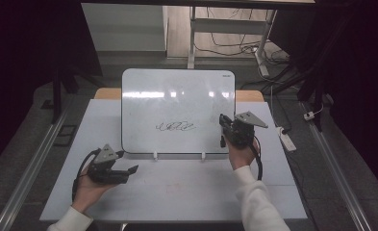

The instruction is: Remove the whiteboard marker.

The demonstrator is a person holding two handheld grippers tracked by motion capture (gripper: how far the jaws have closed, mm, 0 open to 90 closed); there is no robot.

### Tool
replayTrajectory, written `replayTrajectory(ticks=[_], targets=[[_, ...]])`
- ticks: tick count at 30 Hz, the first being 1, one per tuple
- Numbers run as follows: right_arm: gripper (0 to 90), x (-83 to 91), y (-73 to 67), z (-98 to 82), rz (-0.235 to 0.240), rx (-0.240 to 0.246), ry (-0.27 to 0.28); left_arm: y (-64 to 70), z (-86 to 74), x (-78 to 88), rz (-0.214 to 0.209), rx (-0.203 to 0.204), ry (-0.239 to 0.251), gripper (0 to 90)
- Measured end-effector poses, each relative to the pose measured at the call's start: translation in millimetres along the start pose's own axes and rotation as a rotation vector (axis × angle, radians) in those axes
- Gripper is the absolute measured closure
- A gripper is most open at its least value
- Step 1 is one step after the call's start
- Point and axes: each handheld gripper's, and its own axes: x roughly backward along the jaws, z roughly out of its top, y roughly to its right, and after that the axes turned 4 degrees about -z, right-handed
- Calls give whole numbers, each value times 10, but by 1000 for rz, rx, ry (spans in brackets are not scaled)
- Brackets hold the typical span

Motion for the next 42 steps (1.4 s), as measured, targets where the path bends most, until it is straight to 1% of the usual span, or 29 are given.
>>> replayTrajectory(ticks=[1,2,3,4,5,6,9,11,12,14,18,21,24,26,28,30,31,34,38,40,41,42], targets=[[811,26,-9,0,13,-2,8,36,64,7,-4,-14,10,244],[811,76,-27,-4,46,-18,23,70,130,14,-13,-22,23,245],[811,100,-40,-8,62,-25,30,107,193,15,-26,-24,38,246],[811,100,-40,-8,62,-25,30,131,237,14,-39,-27,49,246],[810,146,-69,-18,96,-36,41,172,304,3,-56,-32,60,250],[810,146,-69,-18,96,-36,41,195,342,-7,-61,-38,62,250],[810,197,-134,-30,137,-35,52,277,481,-84,-76,-54,67,252],[810,223,-205,-49,175,-38,54,303,553,-131,-87,-53,75,256],[810,223,-205,-49,175,-38,54,314,595,-156,-97,-50,81,260],[810,238,-259,-76,206,-46,56,332,692,-211,-117,-41,99,264],[810,268,-361,-112,242,-44,60,374,852,-325,-152,-26,125,274],[810,287,-438,-139,269,-59,67,433,940,-435,-175,-34,125,288],[810,304,-521,-161,296,-69,70,482,1005,-519,-212,-41,122,312],[810,312,-575,-173,307,-65,74,498,1035,-550,-232,-42,123,330],[810,316,-641,-191,324,-65,73,501,1055,-570,-248,-35,127,351],[810,316,-653,-195,331,-66,73,499,1068,-589,-262,-27,131,357],[810,318,-691,-204,344,-73,73,499,1072,-601,-269,-22,134,370],[810,315,-717,-214,354,-80,74,496,1081,-637,-290,-14,140,387],[810,298,-780,-240,362,-80,76,500,1085,-673,-308,-23,146,440],[810,298,-803,-242,371,-84,76,501,1085,-684,-314,-28,147,478],[809,303,-822,-243,380,-89,75,499,1085,-689,-318,-29,148,520],[809,303,-822,-243,380,-89,75,497,1085,-694,-321,-29,147,520]])
